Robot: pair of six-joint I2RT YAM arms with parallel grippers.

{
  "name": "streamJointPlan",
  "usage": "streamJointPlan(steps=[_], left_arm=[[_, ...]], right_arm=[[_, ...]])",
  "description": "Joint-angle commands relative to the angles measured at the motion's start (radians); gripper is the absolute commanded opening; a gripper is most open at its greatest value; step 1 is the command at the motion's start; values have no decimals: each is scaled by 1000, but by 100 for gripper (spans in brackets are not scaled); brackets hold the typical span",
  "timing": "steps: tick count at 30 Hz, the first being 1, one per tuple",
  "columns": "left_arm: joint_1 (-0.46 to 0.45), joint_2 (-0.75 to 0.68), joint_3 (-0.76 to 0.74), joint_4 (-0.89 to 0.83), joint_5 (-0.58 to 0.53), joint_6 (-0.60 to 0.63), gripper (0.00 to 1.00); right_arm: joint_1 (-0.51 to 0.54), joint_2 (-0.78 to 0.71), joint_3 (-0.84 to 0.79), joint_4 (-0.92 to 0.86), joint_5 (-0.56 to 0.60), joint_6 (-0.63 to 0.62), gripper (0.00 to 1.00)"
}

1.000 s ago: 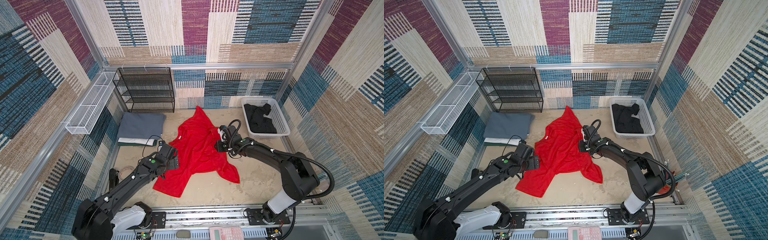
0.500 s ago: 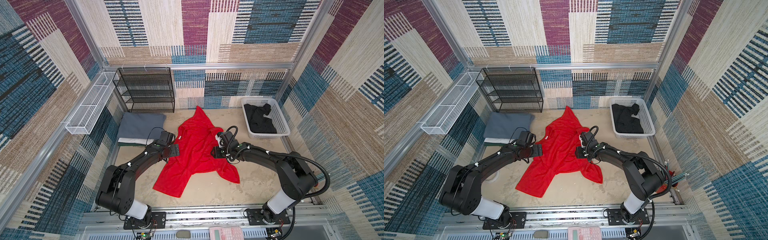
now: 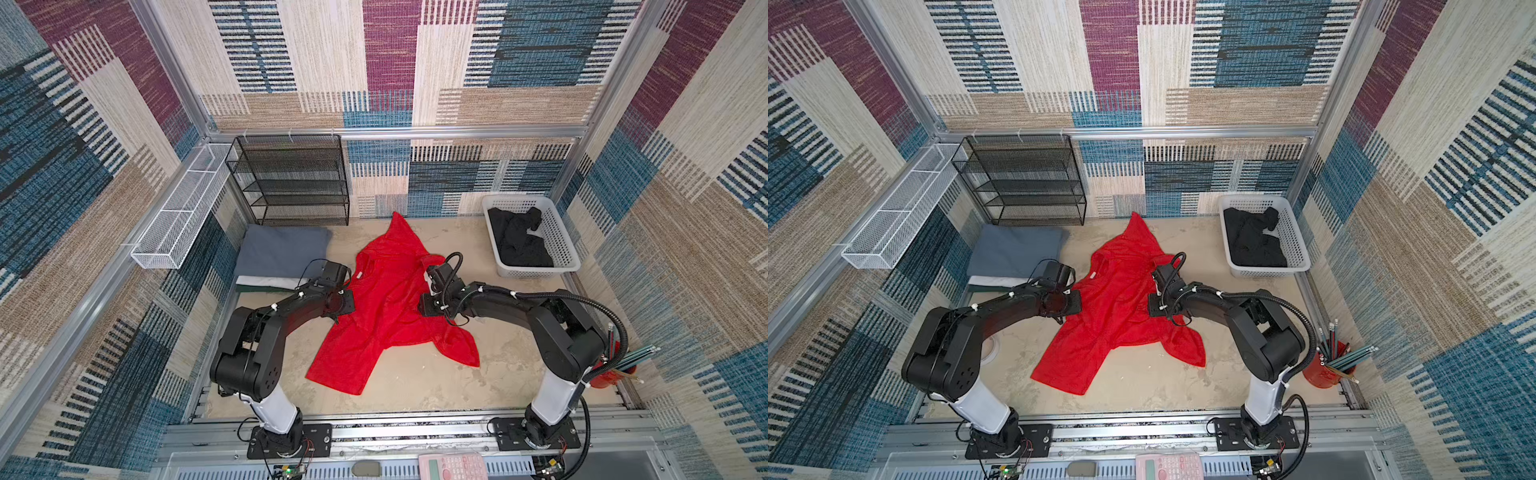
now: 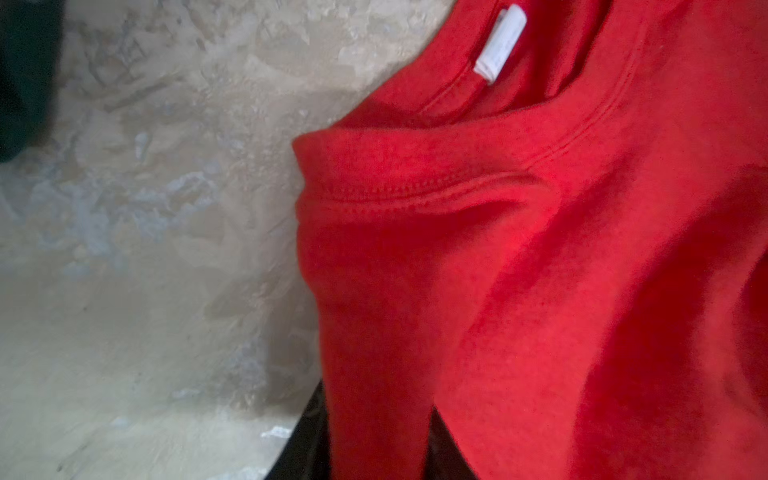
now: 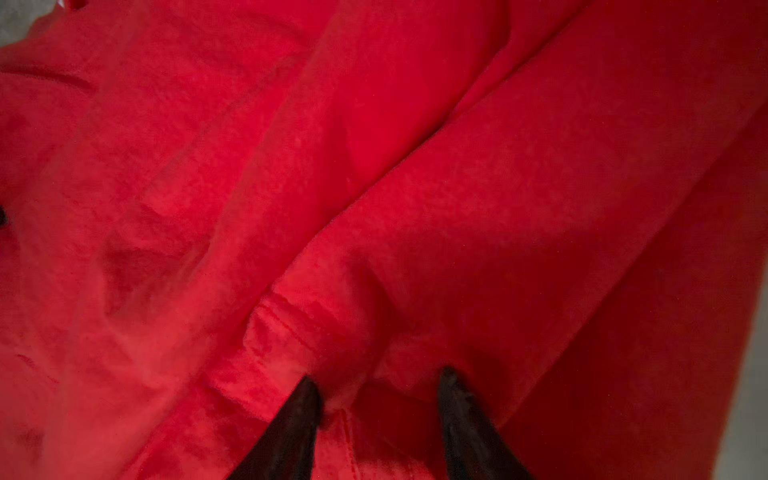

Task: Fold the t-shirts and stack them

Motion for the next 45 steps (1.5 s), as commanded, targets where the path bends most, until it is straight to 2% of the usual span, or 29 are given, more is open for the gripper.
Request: streamJointPlan(steps=[1,2,7,9,17,28,39,45], left_arm=[[25,-11,6,-9,20,14,7],[34,-23,-1,-12,23,12,0],[79,-109,-58,-6,21,-6,0],[94,-141,-75,-11,16,-17,0],[114,-273,-161,-51,-27,-54,0],[137,-438,-278,-91,-80,-81,0],[140,-584,-321,-168,-100,-90,0],[147,-603,-332,-194,-116,-85,0]], right_arm=[[1,12,15,-22,67,-14,34],[1,12,20,-29,80,-16,28],[1,3,38,-59,131,-23,6],[-1,-1,47,-70,147,-28,0],[-26,-25,69,-119,215,-49,0],[-166,-54,137,-113,269,-126,0],[-245,219,484,-186,435,-236,0],[-301,369,674,-249,450,-267,0]])
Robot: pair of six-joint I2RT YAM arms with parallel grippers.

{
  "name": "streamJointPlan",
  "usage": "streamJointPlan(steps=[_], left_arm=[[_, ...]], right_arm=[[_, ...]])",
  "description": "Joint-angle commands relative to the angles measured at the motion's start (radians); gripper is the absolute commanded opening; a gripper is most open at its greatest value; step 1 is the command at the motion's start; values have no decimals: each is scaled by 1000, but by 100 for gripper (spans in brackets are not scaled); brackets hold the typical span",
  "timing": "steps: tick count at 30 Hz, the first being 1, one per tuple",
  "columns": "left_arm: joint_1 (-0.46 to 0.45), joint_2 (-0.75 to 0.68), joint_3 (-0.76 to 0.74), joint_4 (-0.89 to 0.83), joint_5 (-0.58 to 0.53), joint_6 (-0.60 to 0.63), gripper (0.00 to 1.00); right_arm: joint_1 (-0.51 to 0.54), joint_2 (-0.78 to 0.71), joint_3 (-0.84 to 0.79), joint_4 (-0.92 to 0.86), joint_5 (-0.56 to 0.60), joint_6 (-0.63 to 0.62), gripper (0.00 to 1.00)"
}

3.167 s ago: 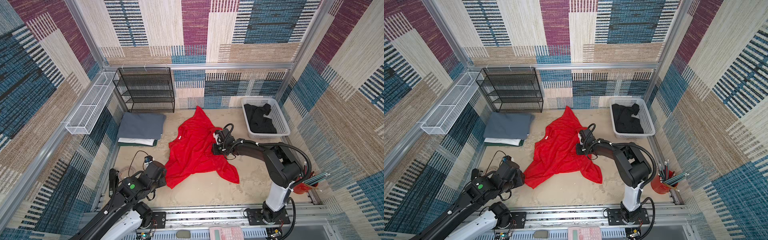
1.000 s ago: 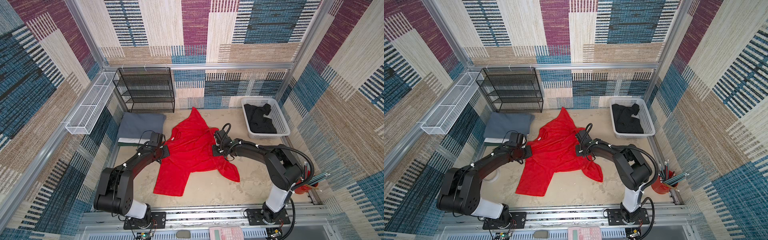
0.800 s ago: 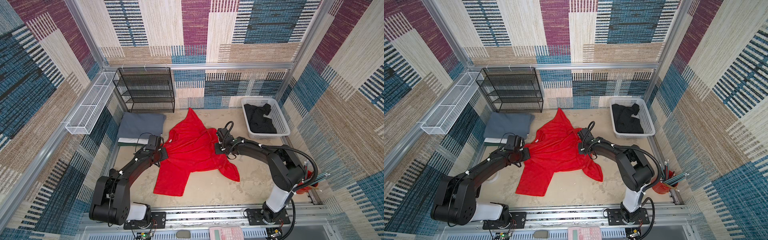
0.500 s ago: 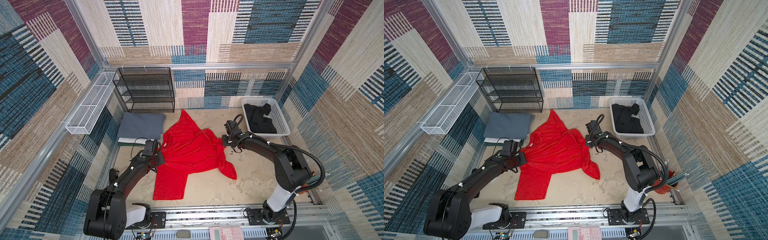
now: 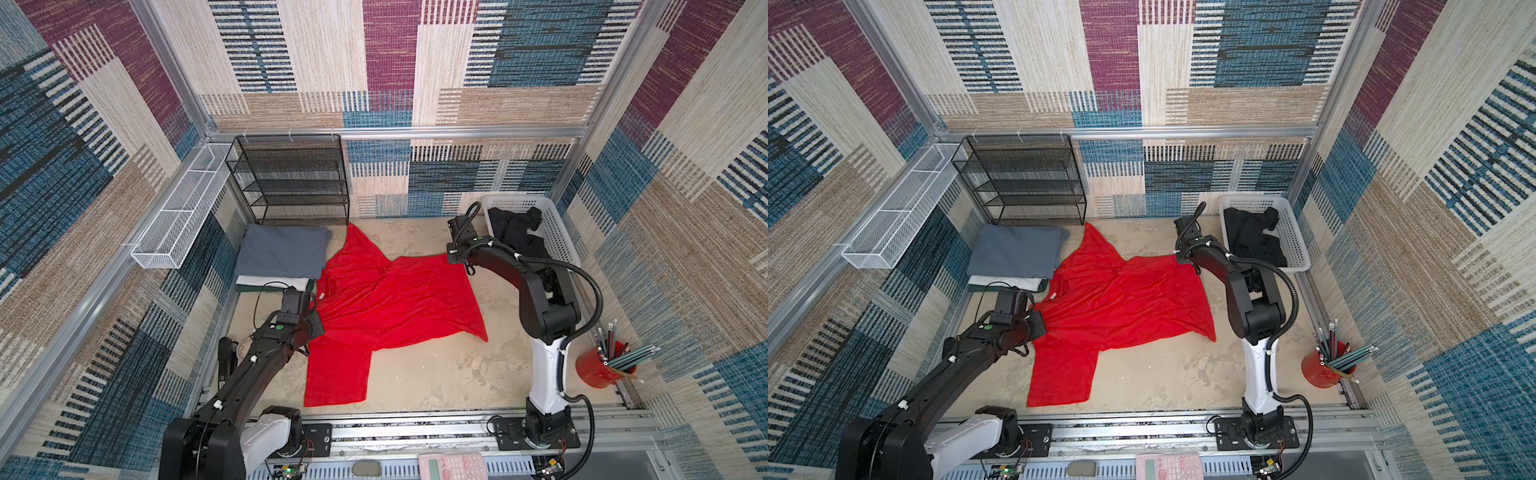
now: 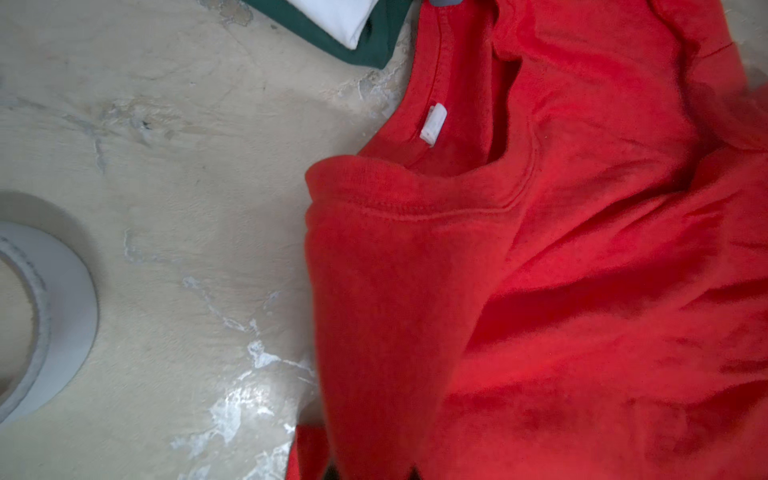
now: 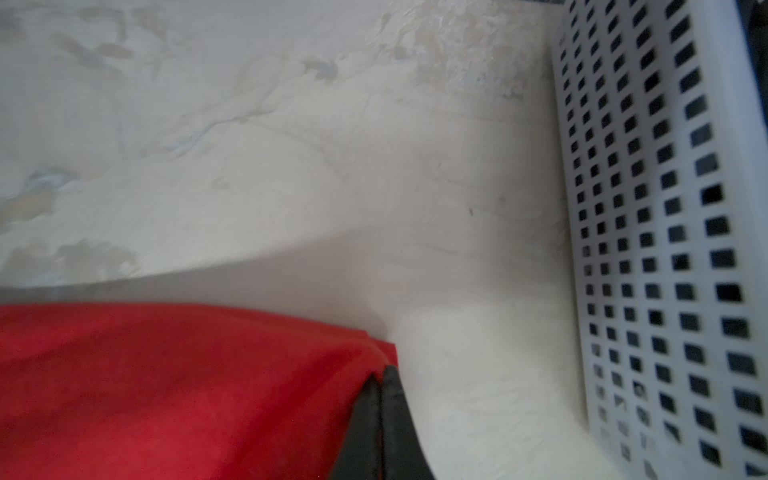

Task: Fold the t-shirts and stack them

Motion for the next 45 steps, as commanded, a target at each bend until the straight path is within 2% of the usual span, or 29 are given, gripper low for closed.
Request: streamJointPlan(steps=[1,6,7,8,9,10,12,13,14,15,19,24,25,27,31,35,38,45], left_arm=[[5,-9,-5,-27,-26,-10,0],[14,-17,17,-40,-40,7,0],[17,-17,23,-44,-39,14,0],[18,-18,30,-47,-31,20,0],[18,-16,36,-52,-17,23,0],[18,-18,42,-55,0,27,14],[18,-26,48,-59,28,26,64],[18,-34,47,-56,38,28,84],[18,-43,44,-54,47,31,93],[18,-51,44,-50,58,36,98],[17,-100,63,-94,103,39,98],[3,-220,9,-88,192,-13,98],[-4,-239,-6,-89,205,-24,98],[-29,-271,-32,-109,208,-45,98],[-114,-287,-106,-100,198,-84,98],[-223,-206,-154,-76,163,-125,98],[-293,-122,-162,-60,130,-135,98],[-370,-29,-184,-13,88,-163,99]], right_arm=[[-20,54,88,-44,36,-39,0],[-36,134,254,-108,31,-73,0],[-38,154,296,-142,18,-73,5],[-38,167,326,-168,3,-71,25],[-38,166,335,-180,-25,-65,51],[-38,153,318,-172,-53,-59,65],[-38,93,243,-124,-112,-34,98],[-38,58,201,-97,-136,-22,99],[-38,23,161,-74,-157,-13,99],[-38,-15,118,-55,-177,-2,99],[-35,-195,-87,7,-243,62,99],[-34,-461,-452,120,-346,143,99],[-34,-491,-507,124,-343,154,100],[-34,-536,-599,114,-310,182,95],[-34,-594,-748,136,-326,219,89],[-34,-612,-844,162,-323,245,89],[-34,-598,-869,166,-312,248,89],[-34,-533,-867,196,-291,231,88]])
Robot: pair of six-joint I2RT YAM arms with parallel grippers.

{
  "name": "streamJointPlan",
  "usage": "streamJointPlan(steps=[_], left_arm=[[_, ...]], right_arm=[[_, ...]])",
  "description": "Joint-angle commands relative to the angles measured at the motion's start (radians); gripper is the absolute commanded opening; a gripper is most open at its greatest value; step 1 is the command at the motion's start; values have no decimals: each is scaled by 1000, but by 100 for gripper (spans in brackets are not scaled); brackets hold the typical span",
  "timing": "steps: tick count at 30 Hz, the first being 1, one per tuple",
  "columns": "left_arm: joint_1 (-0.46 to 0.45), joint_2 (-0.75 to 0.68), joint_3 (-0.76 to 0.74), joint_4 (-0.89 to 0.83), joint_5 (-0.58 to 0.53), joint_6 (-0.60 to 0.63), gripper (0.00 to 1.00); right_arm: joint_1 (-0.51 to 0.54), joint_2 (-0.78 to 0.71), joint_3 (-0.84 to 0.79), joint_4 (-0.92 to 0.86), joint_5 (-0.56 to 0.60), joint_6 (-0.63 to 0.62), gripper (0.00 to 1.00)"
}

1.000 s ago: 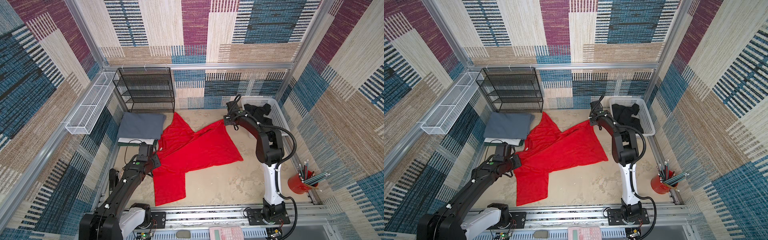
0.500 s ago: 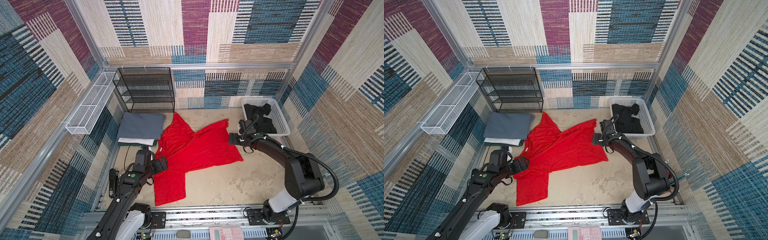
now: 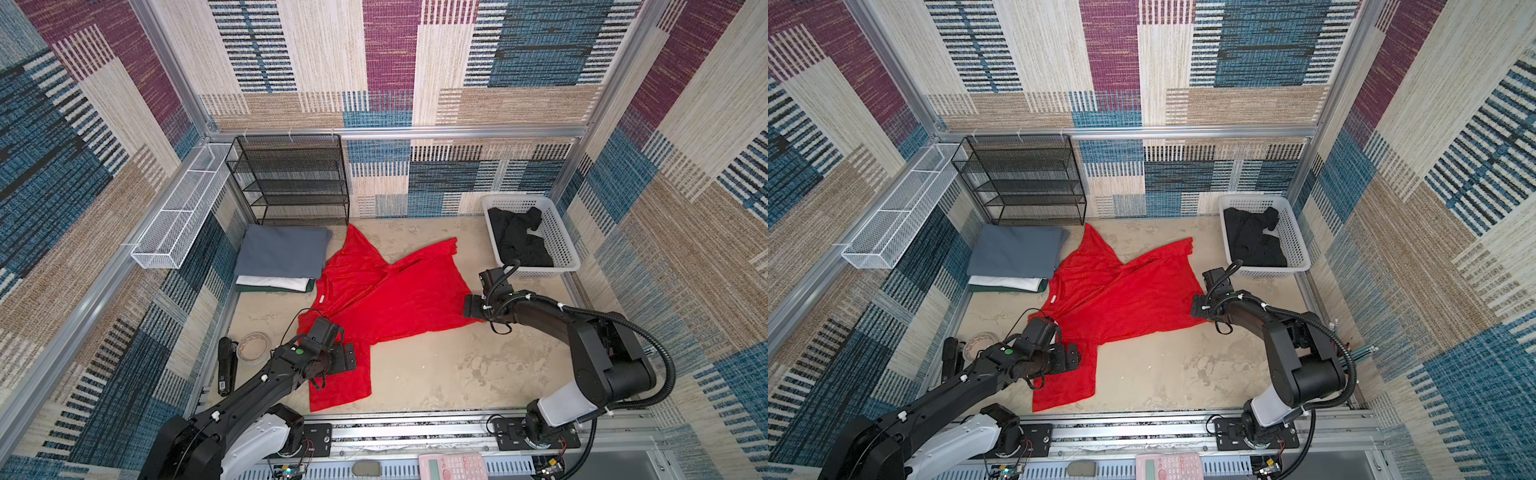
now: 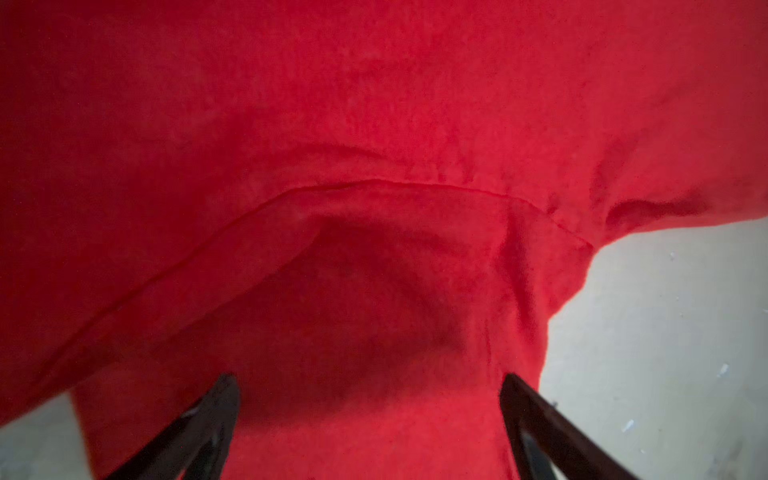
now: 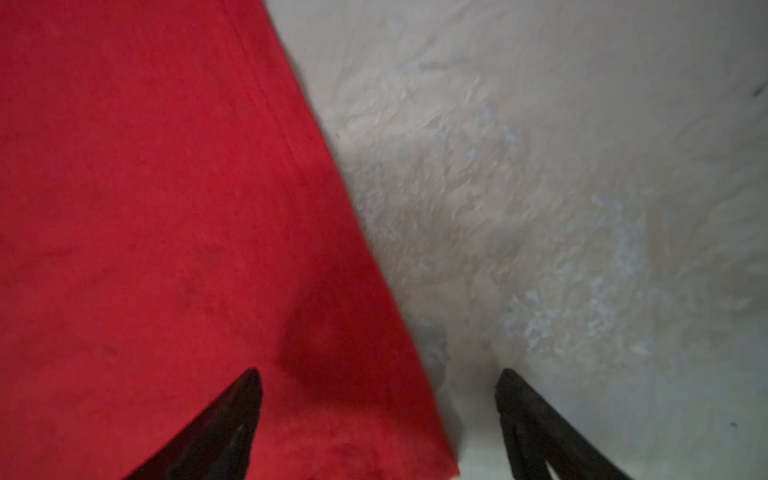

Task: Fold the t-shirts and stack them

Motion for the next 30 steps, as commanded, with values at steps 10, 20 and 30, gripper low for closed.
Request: streamJointPlan(steps=[10,20,30], left_arm=[[-53,92,-23,33,6,-57,54],[-63,28,-5,-38,29,-70,0],[-113,-65,16,-125,17,-92,0]], right_arm=[[0,45,-12,51,-22,-6,39],[0,-43,-55,23,-46,-30,0],[0,-213,-123,-77,0,37,0]])
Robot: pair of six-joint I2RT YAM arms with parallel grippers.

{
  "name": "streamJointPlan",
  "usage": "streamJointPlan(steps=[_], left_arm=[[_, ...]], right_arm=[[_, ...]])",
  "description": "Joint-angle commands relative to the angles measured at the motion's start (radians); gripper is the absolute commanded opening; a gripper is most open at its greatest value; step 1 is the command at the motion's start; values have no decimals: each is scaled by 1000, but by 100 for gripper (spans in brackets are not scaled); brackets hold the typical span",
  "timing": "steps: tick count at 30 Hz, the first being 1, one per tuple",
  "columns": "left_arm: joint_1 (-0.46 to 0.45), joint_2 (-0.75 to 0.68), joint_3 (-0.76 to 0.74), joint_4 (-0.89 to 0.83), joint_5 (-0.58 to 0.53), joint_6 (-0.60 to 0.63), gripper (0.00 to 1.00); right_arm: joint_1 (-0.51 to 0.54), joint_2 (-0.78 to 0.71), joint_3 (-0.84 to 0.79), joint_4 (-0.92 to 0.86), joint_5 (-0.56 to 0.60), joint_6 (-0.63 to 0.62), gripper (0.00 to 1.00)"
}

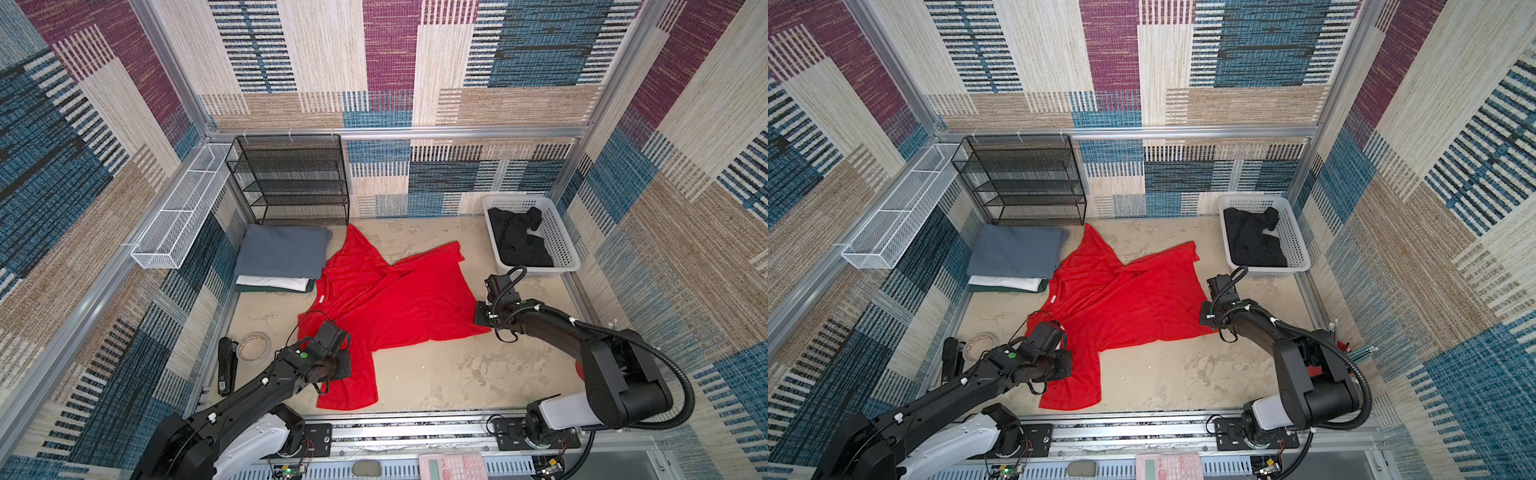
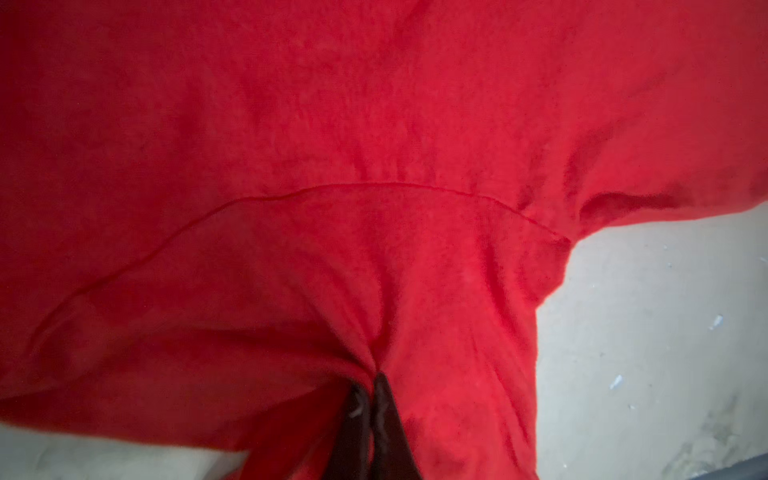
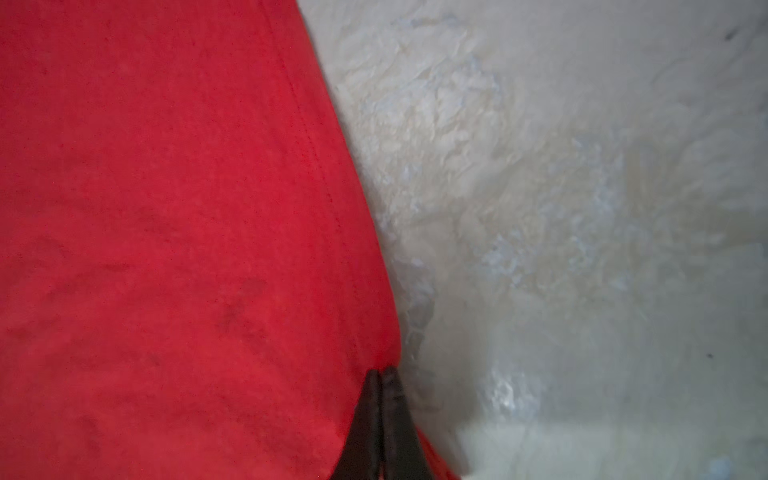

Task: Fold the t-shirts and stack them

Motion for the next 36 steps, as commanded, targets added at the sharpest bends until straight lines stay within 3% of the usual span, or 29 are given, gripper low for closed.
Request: streamJointPlan(steps=[1,7,9,10,11,12,15,16,22,29,36], left_arm=[[-25,-36,5,-63,3,-53,0],[-106,-90,-9,-66,0,-120,0],[-116,-78,23,-90,-2,-111,26],[-117,-71,47,-111,-9,-102,40],[-118,-67,74,-130,-15,-91,62],[-118,-63,106,-156,-31,-78,76],[-117,-51,181,-173,-51,-48,99],[-116,-41,206,-177,-59,-44,98],[-75,102,388,-153,-93,27,98],[65,318,594,-32,-67,149,98],[133,483,789,-37,-43,233,98]], right_arm=[[1,-66,-26,-55,23,48,0],[9,-128,-68,-78,-20,111,0],[15,-125,-72,-90,-17,129,0],[15,-124,-74,-89,-26,131,10],[15,-125,-71,-95,-29,133,42],[15,-128,-64,-100,-26,134,61],[15,-131,-20,-104,-11,117,77],[14,-127,2,-98,-10,108,84],[3,38,185,6,-90,43,87],[-63,476,558,68,-109,-27,79],[-119,705,785,59,-95,-16,72]])
